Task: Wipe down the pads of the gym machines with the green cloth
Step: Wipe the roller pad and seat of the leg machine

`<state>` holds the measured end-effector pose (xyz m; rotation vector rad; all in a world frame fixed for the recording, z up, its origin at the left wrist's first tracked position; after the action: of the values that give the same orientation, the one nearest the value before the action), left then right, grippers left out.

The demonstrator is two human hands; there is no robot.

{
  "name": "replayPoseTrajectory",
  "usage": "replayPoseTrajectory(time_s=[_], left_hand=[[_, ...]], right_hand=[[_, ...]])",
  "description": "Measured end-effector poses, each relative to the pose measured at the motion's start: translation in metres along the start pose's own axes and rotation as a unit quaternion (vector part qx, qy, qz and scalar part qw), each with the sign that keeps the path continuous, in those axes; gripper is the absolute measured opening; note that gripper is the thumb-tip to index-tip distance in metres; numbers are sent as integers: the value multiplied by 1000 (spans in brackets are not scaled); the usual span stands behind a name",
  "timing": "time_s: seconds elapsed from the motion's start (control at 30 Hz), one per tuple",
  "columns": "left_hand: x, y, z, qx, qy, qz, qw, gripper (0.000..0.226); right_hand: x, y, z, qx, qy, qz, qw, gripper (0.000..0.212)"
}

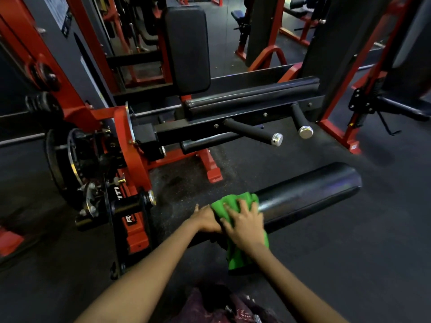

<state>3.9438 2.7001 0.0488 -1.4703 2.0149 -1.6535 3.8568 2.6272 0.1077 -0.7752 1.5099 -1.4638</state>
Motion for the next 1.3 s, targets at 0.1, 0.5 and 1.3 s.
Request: replayPoseTrajectory(time_s=[0.1,0.5,1.3], left_hand=[[0,5,-2,-1,-7,-59,998,69],[16,9,-25,74,-21,45,996,138],[25,2,2,48,20,83,995,96]], right_hand=[[-4,0,-3,-18,-27,6,999,50],[118,-13,15,67,157,8,985,46],[4,2,4,30,17,35,999,36]])
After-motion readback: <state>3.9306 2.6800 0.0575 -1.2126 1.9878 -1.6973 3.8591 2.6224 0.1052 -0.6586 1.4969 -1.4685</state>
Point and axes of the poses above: each hand's wrist, its own z-axis towards the middle knuckle, its own y-axis out of the palm, x = y × z, the point moved 8 cm from there along z, towards the middle knuckle, and after that the axes turned 9 degrees about x, right-handed, at the moved point
